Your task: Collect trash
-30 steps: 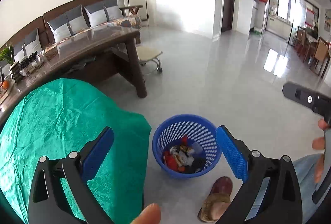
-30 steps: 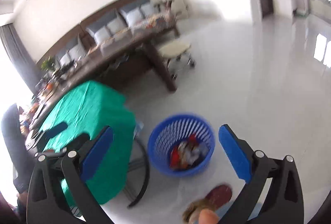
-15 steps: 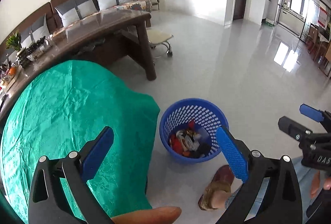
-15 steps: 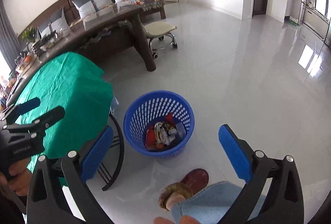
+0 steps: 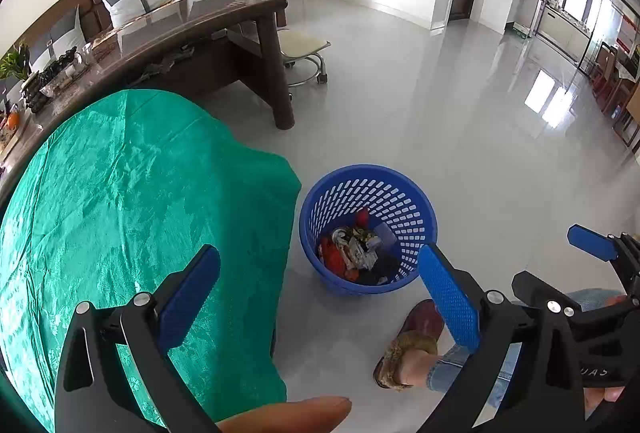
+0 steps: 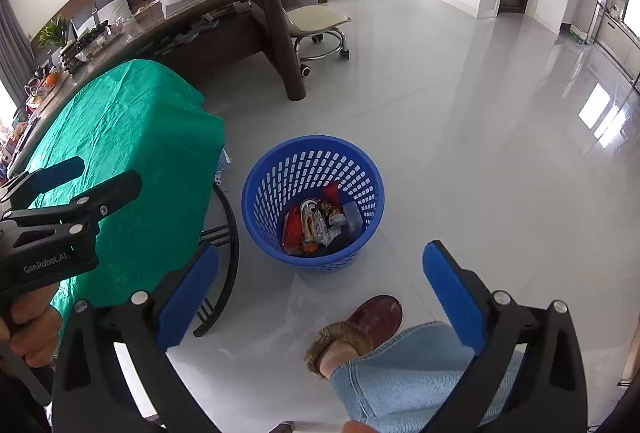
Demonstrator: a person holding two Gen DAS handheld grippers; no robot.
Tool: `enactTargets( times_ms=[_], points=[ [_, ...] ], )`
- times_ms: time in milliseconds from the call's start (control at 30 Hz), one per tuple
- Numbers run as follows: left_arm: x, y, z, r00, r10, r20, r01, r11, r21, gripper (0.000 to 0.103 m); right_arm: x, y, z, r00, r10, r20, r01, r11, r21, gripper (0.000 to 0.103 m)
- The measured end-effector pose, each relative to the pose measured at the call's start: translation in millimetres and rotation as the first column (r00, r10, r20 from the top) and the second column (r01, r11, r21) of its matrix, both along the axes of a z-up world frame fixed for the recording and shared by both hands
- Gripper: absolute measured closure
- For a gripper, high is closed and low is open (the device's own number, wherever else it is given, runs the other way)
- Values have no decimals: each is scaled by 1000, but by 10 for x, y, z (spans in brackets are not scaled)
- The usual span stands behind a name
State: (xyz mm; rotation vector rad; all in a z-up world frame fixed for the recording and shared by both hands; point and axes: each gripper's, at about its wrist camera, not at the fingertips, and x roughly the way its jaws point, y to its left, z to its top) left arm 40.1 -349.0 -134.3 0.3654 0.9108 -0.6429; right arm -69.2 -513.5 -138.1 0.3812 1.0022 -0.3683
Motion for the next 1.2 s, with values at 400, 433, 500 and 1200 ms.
enactTargets(
  times_ms=[400, 433, 500, 1200],
  points=[
    [-7, -27, 0, 1000, -3, -4, 3, 1000, 10, 5, -17, 0, 1, 1000, -7, -2, 7, 1000, 5, 5],
    [-7, -27, 0, 1000, -3, -4, 3, 1000, 9, 5, -17, 0, 0, 1000, -6, -3, 6, 1000, 6, 5],
    [-6, -28, 0, 1000, -3, -5, 4, 1000, 10, 5, -16, -2, 3, 1000, -6, -2, 6, 1000, 8, 5],
    [-32, -50, -11, 1000, -14, -2, 14, 1000, 16, 5, -22, 16, 28, 1000, -10, 6, 10, 1000, 11, 5]
  ],
)
